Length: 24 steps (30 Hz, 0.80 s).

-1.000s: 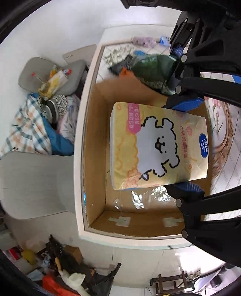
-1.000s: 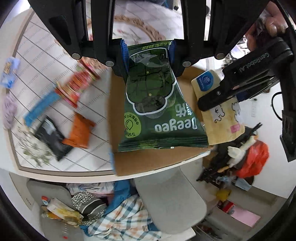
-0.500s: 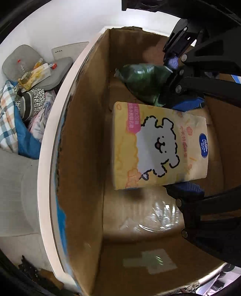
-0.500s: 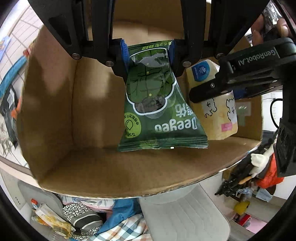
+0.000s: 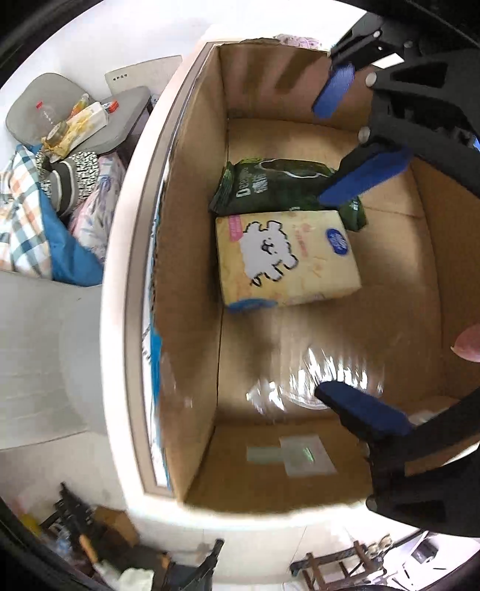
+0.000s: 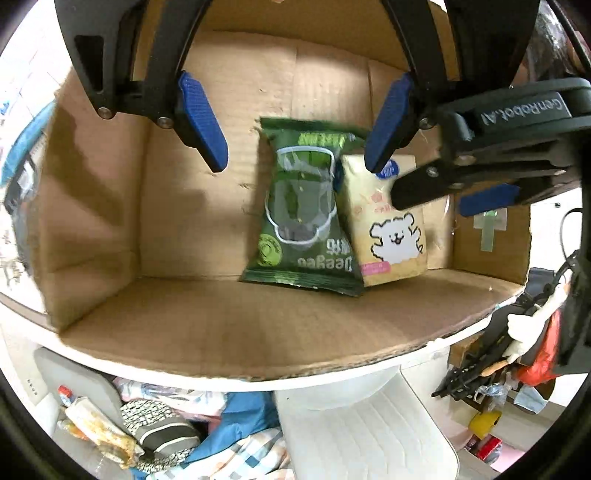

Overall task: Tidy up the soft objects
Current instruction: 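Carry both packs into the box and open both tools to release them, then lift both tools out of the box back toward the snacks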

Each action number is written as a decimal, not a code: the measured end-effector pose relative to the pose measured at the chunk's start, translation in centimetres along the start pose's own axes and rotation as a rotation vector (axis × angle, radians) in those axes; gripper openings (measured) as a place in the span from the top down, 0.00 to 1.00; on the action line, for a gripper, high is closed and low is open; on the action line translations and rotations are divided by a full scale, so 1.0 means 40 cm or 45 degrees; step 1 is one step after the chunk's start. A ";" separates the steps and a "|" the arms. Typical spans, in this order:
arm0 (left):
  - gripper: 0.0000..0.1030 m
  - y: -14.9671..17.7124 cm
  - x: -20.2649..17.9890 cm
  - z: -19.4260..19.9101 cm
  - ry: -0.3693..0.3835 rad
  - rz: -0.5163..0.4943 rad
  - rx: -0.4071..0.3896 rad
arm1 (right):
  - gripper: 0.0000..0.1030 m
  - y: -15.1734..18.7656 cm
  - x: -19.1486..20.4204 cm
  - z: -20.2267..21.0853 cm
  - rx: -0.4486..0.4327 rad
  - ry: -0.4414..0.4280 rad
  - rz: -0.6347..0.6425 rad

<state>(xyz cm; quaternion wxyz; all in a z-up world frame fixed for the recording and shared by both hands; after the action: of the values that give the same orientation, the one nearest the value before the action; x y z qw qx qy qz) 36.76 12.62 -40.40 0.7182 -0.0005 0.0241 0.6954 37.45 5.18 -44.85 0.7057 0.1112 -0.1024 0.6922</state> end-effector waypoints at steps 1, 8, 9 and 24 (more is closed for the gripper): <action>0.02 0.010 0.008 0.018 -0.018 -0.004 -0.032 | 0.05 0.004 0.005 0.006 -0.004 0.006 0.001; 0.01 0.090 0.045 0.112 -0.097 -0.012 -0.190 | 0.00 0.091 -0.011 0.112 -0.065 0.107 -0.006; 0.01 0.102 0.046 0.119 -0.086 -0.005 -0.196 | 0.00 0.108 -0.012 0.125 -0.067 0.115 -0.006; 0.01 0.274 0.022 0.303 -0.107 -0.003 -0.387 | 0.00 0.309 0.015 0.347 -0.223 0.142 0.033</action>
<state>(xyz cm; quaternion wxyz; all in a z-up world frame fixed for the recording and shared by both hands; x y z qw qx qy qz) 26.23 14.26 -27.97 0.7110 -0.0800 -0.1116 0.6897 25.23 1.83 -31.23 0.7082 0.0089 -0.1247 0.6949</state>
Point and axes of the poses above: each gripper's, at about its wrist camera, not at the fingertips, and z roughly against the way its jaws point, x to its left, y to its underside, the point moved 10 cm from there along -z, roughly the way its jaws point, and after that the axes turned 6 degrees about -y, right-handed, at the moved point
